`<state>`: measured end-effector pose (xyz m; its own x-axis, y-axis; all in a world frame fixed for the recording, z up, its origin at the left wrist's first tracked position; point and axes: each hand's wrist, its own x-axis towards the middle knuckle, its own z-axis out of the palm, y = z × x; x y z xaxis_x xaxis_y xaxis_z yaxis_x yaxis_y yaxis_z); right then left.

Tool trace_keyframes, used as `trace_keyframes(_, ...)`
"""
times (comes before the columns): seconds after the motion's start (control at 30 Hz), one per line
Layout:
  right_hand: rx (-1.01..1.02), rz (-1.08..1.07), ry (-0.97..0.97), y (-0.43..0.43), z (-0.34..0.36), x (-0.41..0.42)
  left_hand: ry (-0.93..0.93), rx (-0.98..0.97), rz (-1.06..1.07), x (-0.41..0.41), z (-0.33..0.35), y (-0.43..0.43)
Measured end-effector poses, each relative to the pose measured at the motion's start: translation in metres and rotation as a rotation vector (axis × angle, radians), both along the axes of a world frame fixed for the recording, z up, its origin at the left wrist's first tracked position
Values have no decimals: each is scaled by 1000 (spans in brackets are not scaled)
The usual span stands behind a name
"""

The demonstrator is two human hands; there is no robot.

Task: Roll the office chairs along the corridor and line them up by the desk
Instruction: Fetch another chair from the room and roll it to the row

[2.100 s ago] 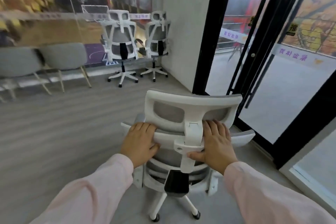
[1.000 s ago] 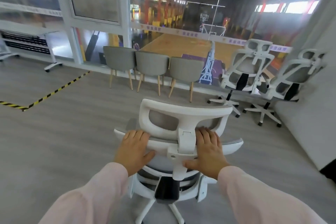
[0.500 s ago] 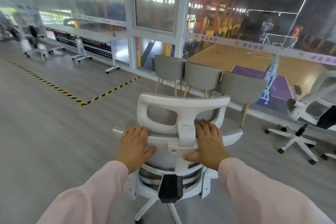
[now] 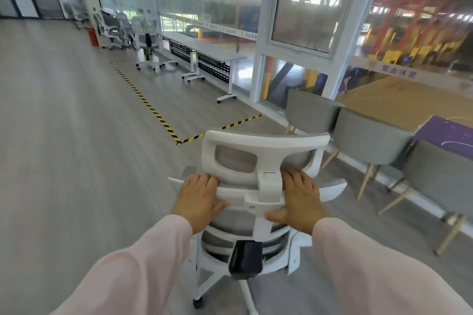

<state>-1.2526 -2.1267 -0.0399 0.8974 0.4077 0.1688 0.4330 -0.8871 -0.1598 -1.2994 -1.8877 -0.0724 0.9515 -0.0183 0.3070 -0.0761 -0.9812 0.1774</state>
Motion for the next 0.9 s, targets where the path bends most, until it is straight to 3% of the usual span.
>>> trace_keyframes(0.5, -4, 44, 66, 184, -3, 291, 41, -7, 69, 274, 1, 180)
trace_keyframes(0.9, 71, 142, 9, 293, -13, 532, 57, 7, 194, 493, -1, 281)
